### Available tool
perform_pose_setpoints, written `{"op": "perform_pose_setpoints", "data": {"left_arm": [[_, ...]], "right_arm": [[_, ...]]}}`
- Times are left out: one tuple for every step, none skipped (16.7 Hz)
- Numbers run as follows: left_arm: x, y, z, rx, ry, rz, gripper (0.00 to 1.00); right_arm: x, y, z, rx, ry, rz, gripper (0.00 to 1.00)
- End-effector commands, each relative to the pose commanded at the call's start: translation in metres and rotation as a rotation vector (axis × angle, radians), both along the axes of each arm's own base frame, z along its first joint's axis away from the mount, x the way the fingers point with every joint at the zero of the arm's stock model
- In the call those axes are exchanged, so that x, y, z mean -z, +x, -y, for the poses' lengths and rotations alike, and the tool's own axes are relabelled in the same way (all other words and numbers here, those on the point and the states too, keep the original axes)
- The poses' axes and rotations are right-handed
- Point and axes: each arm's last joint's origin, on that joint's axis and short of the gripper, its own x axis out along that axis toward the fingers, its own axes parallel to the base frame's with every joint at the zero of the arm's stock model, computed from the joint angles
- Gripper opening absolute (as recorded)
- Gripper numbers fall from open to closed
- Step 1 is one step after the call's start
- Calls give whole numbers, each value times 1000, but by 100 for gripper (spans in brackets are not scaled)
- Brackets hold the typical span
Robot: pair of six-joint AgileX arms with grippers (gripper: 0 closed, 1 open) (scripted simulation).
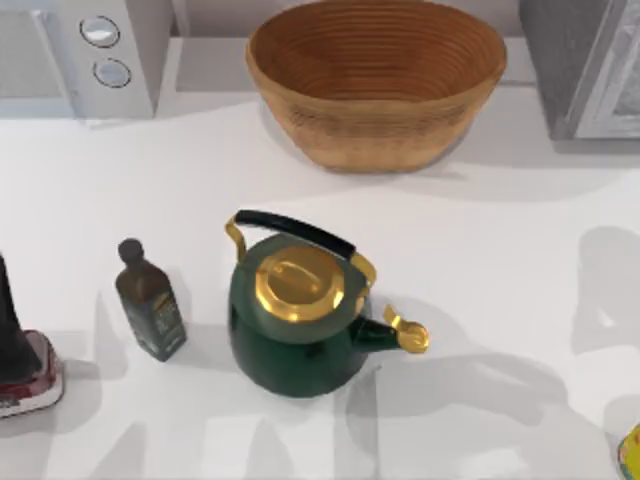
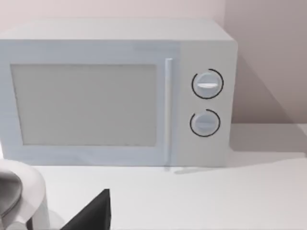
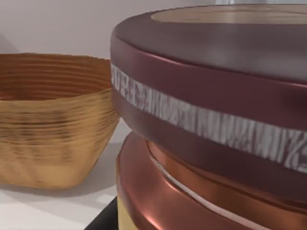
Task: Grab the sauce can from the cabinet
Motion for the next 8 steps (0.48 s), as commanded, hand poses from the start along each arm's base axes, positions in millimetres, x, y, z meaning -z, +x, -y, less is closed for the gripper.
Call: {"op": "perform_pose_setpoints", "data": {"left_arm": [[0,0,0,0,0,0,100],[0,0,0,0,0,0,100],[0,0,0,0,0,0,100],[0,0,0,0,0,0,100],[0,0,0,0,0,0,100],[0,0,0,0,0,0,100],[0,0,0,0,0,0,100],[0,0,0,0,0,0,100]], "right_arm": [[-1,7,1,-33,1,3,0],[-1,15,2,-68,1,7,0],[0,23,3,-103,2,11,0],[2,31,5,-138,2,14,0],[5,38,6,-174,3,18,0],[8,46,8,-209,3,22,0],[13,53,10,-244,3,25,0],[18,60,12,-279,3,28,0]]}}
